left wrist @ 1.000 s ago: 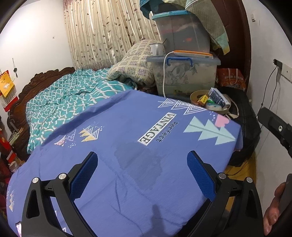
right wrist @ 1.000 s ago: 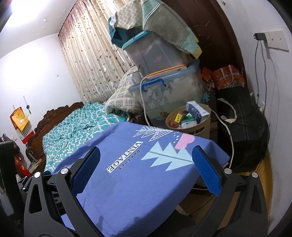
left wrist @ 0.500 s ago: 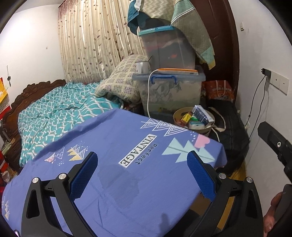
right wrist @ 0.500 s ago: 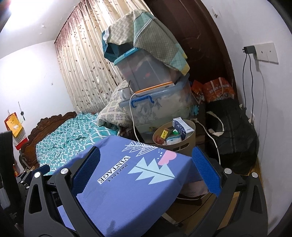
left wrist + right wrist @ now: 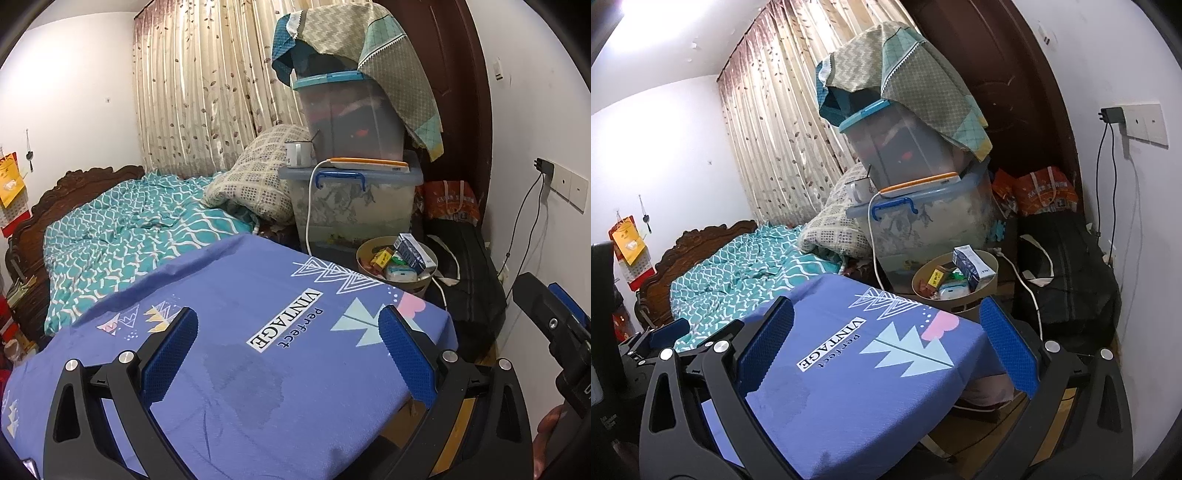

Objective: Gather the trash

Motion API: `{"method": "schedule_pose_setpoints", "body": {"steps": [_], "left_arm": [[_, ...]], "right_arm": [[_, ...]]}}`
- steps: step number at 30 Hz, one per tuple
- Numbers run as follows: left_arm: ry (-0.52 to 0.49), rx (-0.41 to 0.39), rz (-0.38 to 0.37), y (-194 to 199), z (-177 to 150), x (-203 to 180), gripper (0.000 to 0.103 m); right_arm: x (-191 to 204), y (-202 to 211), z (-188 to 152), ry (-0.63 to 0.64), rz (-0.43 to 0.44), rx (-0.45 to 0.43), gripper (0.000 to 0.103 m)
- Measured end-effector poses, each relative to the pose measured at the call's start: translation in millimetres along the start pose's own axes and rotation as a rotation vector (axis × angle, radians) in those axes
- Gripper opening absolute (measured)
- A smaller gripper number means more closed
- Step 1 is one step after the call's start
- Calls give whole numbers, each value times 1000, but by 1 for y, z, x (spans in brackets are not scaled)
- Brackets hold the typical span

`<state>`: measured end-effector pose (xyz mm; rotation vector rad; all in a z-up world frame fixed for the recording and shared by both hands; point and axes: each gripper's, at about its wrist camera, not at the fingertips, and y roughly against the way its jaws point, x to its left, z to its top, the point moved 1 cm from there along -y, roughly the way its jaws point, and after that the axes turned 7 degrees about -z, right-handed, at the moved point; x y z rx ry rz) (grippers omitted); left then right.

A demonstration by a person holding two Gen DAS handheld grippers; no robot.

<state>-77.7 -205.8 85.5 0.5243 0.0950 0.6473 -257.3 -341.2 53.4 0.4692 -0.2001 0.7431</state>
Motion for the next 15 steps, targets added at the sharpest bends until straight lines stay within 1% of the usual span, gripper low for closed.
{"method": "schedule_pose_setpoints", "body": {"steps": [8,15], "left_arm": [[2,-19,5,9,-2,1,94],[12,1,4,10,-4,3,94]], "right_arm": [[-2,8,1,-2,0,-8,100],[0,8,-1,0,9,-5,100]]}}
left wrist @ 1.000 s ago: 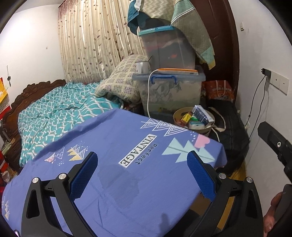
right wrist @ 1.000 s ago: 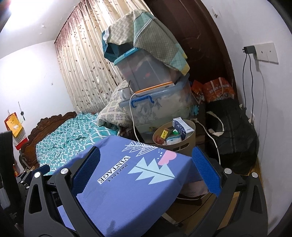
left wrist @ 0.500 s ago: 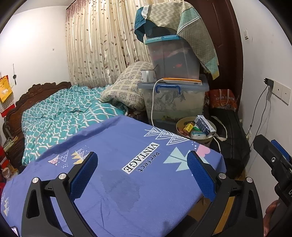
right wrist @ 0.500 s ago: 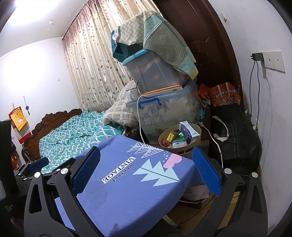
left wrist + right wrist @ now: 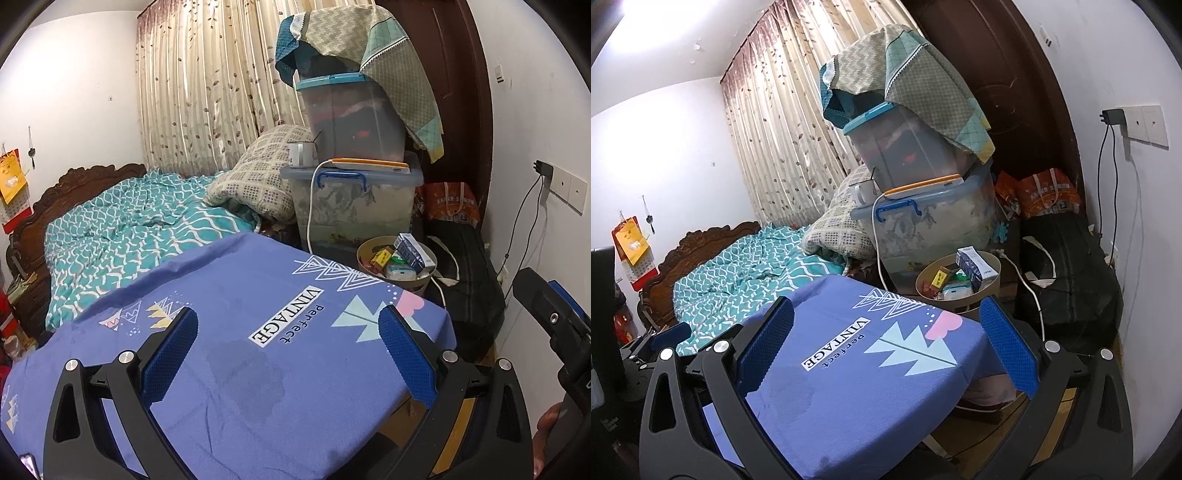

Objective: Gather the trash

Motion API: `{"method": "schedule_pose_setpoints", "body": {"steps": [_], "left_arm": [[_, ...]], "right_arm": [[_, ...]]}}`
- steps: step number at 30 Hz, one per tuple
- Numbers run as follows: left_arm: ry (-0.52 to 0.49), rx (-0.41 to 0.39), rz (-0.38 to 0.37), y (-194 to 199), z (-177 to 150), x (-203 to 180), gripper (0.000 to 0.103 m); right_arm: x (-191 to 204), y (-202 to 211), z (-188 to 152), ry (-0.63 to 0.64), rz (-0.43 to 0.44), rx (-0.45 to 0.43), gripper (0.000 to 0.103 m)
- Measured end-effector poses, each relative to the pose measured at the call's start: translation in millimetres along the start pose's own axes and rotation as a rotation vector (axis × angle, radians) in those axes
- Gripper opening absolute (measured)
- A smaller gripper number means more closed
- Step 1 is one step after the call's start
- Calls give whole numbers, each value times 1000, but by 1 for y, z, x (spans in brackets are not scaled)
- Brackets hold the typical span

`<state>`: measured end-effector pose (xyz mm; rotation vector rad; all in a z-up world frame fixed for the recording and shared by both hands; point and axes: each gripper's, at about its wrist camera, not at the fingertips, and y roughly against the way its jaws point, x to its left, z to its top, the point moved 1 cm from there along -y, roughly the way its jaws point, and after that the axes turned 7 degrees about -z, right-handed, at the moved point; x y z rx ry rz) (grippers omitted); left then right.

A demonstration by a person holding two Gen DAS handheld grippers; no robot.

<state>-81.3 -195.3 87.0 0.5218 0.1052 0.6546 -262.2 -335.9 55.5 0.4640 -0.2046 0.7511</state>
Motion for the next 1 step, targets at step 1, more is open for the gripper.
{"method": "schedule_pose_setpoints", "body": {"steps": [1], "left_arm": [[1,1,1,0,0,0,94]], "right_arm": [[0,0,0,0,0,0,100]]}}
